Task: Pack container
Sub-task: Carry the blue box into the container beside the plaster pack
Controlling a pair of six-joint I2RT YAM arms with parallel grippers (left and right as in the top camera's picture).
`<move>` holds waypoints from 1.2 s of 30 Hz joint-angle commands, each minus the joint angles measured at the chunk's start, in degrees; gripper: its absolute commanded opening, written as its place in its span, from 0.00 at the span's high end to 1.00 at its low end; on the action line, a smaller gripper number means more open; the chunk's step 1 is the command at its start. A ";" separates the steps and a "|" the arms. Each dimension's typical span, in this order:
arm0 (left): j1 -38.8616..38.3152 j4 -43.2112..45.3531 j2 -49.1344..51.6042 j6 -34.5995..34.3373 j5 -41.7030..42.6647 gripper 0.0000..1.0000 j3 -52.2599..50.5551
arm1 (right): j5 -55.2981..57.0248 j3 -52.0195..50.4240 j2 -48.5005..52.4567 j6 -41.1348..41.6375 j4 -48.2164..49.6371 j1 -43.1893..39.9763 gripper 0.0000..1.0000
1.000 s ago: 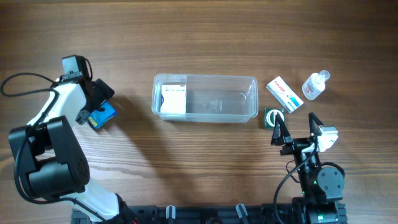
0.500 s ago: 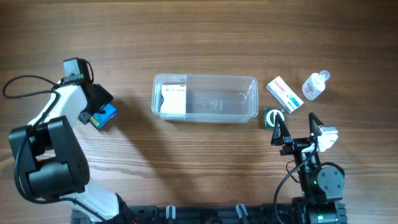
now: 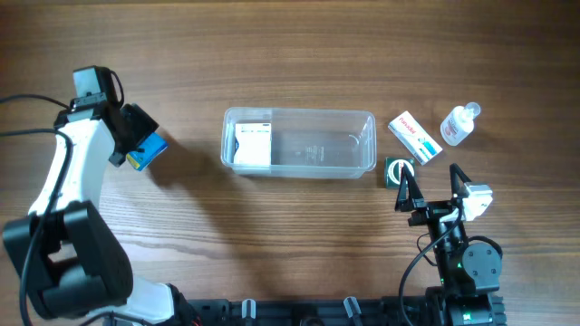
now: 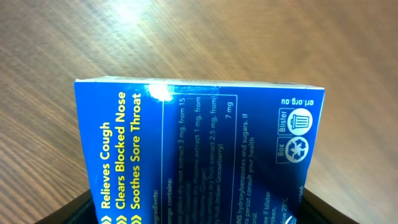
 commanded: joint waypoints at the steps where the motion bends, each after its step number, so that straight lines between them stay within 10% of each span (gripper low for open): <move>1: -1.60 -0.17 -3.98 0.26 3.96 0.29 2.25 | -0.92 -0.09 -0.09 0.46 0.15 -0.28 0.00; 26: -45.20 -3.89 -4.04 -3.78 -2.62 0.28 15.41 | -0.92 -0.09 -0.09 0.48 0.15 -0.28 0.00; 36: -50.49 -2.45 3.48 -4.52 -7.72 0.27 15.41 | -0.92 -0.09 -0.09 0.46 0.15 -0.28 0.00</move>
